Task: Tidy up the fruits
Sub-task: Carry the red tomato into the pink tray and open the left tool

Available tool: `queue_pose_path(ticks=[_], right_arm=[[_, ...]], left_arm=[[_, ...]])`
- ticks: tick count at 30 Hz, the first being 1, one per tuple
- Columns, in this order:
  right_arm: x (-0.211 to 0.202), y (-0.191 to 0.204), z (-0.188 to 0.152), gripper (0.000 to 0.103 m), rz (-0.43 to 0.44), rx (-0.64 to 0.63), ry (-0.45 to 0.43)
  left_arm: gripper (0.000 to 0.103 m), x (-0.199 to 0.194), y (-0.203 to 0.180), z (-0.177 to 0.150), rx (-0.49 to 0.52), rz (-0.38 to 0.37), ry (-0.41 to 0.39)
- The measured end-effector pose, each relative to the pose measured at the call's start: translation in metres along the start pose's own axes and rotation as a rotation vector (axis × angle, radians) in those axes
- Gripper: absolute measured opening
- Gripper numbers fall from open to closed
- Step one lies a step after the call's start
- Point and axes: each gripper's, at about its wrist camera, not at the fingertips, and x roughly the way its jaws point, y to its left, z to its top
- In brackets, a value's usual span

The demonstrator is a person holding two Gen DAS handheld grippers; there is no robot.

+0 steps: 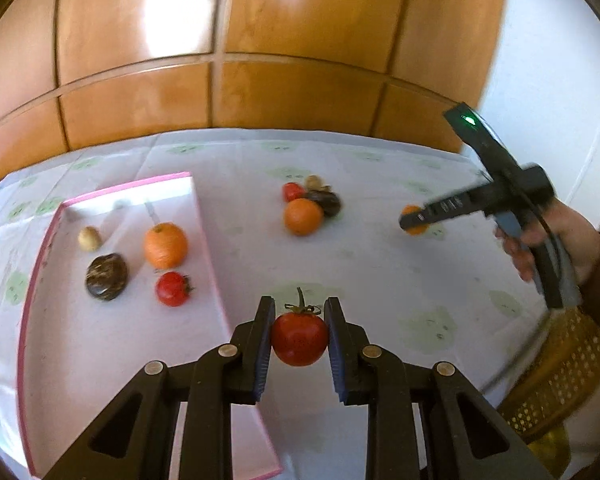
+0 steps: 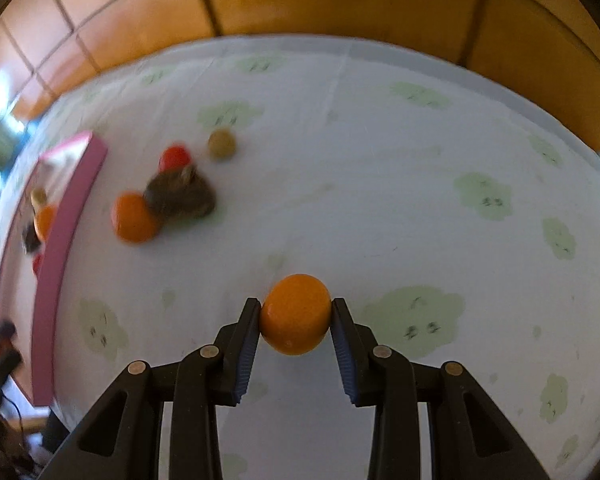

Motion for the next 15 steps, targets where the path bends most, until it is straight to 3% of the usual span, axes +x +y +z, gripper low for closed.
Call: queue_pose_path(ticks=[10,15], right_arm=[[0.009,0.002,-0.002,0.035,-0.023,-0.014,0.039],[0.008,-0.001,-0.002,0.035,-0.034,-0.029,0.038]], left_arm=[[0.025,-0.012,0.055,0.010,-0.149,0.070,-0.036],[0.025,-0.019,0.101,0.017,-0.257,0.127,-0.051]])
